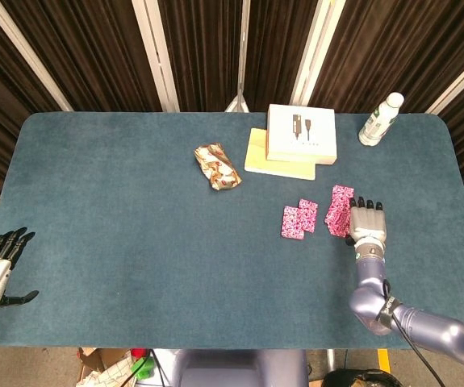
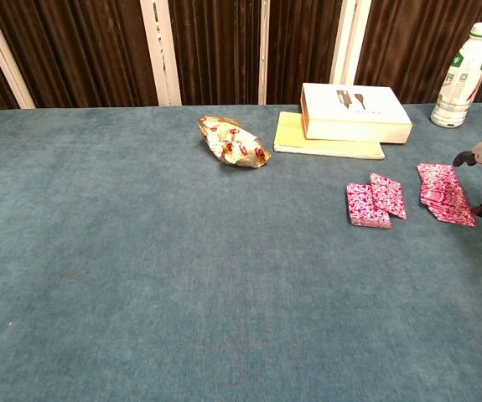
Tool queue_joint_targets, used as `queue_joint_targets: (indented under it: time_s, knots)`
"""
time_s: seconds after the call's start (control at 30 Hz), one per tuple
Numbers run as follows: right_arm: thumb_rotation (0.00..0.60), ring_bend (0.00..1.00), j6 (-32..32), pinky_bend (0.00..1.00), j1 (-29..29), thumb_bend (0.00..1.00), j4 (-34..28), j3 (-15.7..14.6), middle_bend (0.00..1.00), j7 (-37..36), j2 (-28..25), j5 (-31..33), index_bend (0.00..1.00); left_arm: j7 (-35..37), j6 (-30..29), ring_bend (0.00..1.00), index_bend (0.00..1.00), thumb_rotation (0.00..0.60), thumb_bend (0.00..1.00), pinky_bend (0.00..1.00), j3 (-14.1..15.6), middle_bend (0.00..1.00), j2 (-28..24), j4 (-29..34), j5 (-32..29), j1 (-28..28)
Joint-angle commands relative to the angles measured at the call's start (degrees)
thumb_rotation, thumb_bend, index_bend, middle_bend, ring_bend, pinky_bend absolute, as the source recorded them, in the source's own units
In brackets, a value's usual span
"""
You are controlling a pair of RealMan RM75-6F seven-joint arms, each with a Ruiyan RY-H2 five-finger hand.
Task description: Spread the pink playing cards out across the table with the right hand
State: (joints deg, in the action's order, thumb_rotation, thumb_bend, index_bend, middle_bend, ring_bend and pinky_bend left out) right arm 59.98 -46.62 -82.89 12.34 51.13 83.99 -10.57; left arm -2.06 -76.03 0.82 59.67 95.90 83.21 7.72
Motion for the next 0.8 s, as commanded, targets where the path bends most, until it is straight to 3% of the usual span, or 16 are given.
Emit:
queue_joint_targets:
  time_s: [0.03, 0.3, 0.4, 0.53, 0.8]
  knots:
    - [0.6, 0.0, 0.5, 0.0, -0.1, 0.4, -1.9, 0.2, 0.0, -0.4, -0.5, -0.7, 0.0, 0.1, 0.0, 0.0, 0.0, 0.6, 0.01, 0.0, 0.0, 0.0, 0.0, 0.0, 0.0, 0.0]
    - [0.6, 0.0, 2.0, 0.0, -0.8, 0.39, -7.2, 0.4, 0.0, -0.6, -1.4, -2.4, 0.0, 0.5, 0.0, 0.0, 0.0, 0.6, 0.01, 0.0, 0.0, 0.0, -0.1, -0.2, -0.1, 0.0]
    - [0.6, 0.0, 1.7, 0.0, -1.2, 0.34, -8.4, 0.5, 0.0, -0.7, -1.3, -2.2, 0.0, 0.6, 0.1, 0.0, 0.0, 0.6, 0.01, 0.0, -0.1, 0.0, -0.1, -0.2, -0.1, 0.0]
    - [0.6, 0.0, 1.5, 0.0, -2.1, 0.29, -9.4, 0.5, 0.0, -0.5, -0.7, -2.2, 0.0, 0.8, 0.2, 0.0, 0.0, 0.6, 0.01, 0.0, 0.0, 0.0, -0.1, -0.2, 0.0, 0.1]
    - [0.6, 0.0, 1.2, 0.0, -5.0, 0.28, -9.5, 0.5, 0.0, 1.2, 2.1, -2.5, 0.0, 1.6, 0.9, 0.0, 0.0, 0.6, 0.01, 0.0, -0.1, 0.0, -0.4, -0.2, -0.6, 0.3]
